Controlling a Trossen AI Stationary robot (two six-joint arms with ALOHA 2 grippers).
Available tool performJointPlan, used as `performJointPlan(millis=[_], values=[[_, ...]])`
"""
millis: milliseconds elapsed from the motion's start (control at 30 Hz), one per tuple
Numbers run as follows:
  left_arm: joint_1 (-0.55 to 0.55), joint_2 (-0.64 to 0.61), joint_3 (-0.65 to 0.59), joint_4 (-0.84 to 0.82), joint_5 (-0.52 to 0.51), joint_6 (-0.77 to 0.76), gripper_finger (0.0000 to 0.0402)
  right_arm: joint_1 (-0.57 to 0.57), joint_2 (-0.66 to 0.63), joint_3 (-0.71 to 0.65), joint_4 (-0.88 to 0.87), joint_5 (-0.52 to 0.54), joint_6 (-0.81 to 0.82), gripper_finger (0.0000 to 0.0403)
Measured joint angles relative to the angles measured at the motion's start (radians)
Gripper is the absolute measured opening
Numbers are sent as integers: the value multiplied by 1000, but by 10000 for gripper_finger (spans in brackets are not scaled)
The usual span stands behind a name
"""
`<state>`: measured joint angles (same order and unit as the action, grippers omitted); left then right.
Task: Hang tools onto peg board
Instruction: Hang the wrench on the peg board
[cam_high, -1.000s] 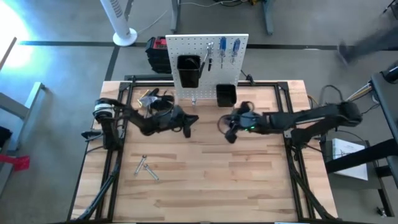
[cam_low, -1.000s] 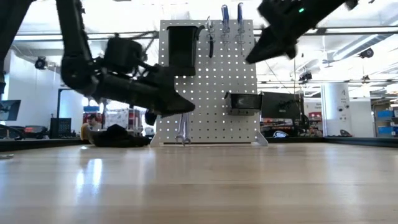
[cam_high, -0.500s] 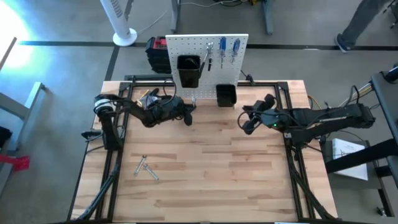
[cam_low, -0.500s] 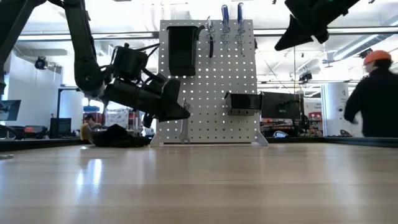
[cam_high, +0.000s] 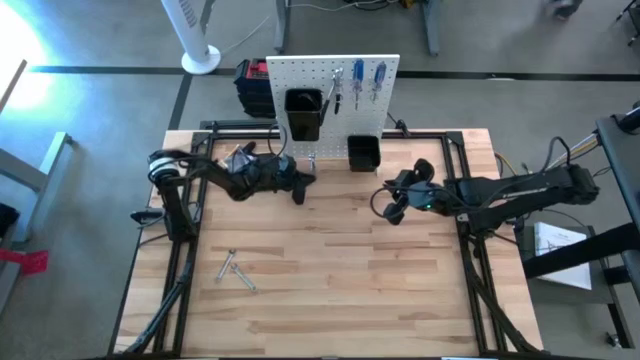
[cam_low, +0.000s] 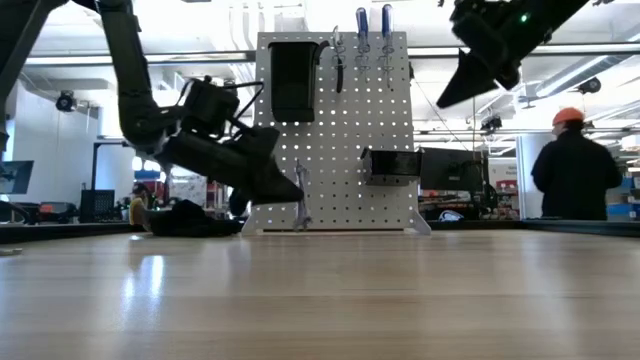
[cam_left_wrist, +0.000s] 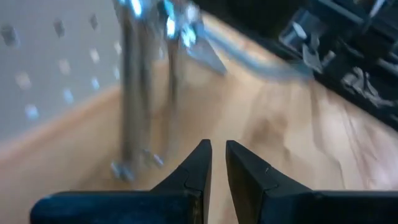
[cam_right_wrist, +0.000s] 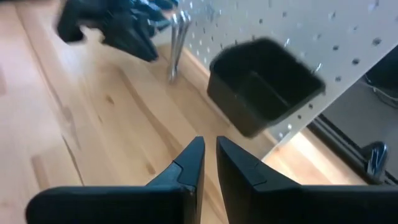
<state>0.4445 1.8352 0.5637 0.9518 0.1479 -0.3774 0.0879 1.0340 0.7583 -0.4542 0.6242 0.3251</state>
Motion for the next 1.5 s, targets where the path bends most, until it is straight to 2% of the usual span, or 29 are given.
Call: performJointPlan(millis=[133, 233, 400, 533, 633, 733, 833, 967, 1067, 1233, 1500], values=[[-31, -54, -56, -51, 12, -17, 39, 0, 38, -9, 1, -1, 8, 38], [-74, -146, -118, -147, 7, -32, 39, 2, 52, -9, 1, -11, 15, 39], [-209, -358, -223, -351, -61, -100, 39, 13, 55, -12, -1, -31, 16, 33], [-332, -504, -245, -546, -81, -203, 39, 11, 55, -14, 24, -21, -10, 34], [-427, -578, -198, -776, -82, -309, 39, 10, 61, -15, 81, -20, -46, 36], [-550, -631, -89, -1147, -99, -454, 39, 10, 64, -16, 100, -22, -54, 33], [-669, -649, 58, -1572, -196, -600, 39, 13, 63, -31, 103, -23, -54, 28], [-787, -635, 222, -1884, -277, -766, 39, 7, 63, -56, 129, -21, -69, 29], [-845, -615, 285, -1965, -291, -881, 41, 5, 66, -77, 168, -20, -86, 33], [-966, -567, 300, -1968, -292, -1080, 68, 3, 69, -119, 237, -21, -110, 32], [-1110, -444, 283, -1979, -138, -1309, 122, -1, 68, -126, 279, -21, -147, 30]])
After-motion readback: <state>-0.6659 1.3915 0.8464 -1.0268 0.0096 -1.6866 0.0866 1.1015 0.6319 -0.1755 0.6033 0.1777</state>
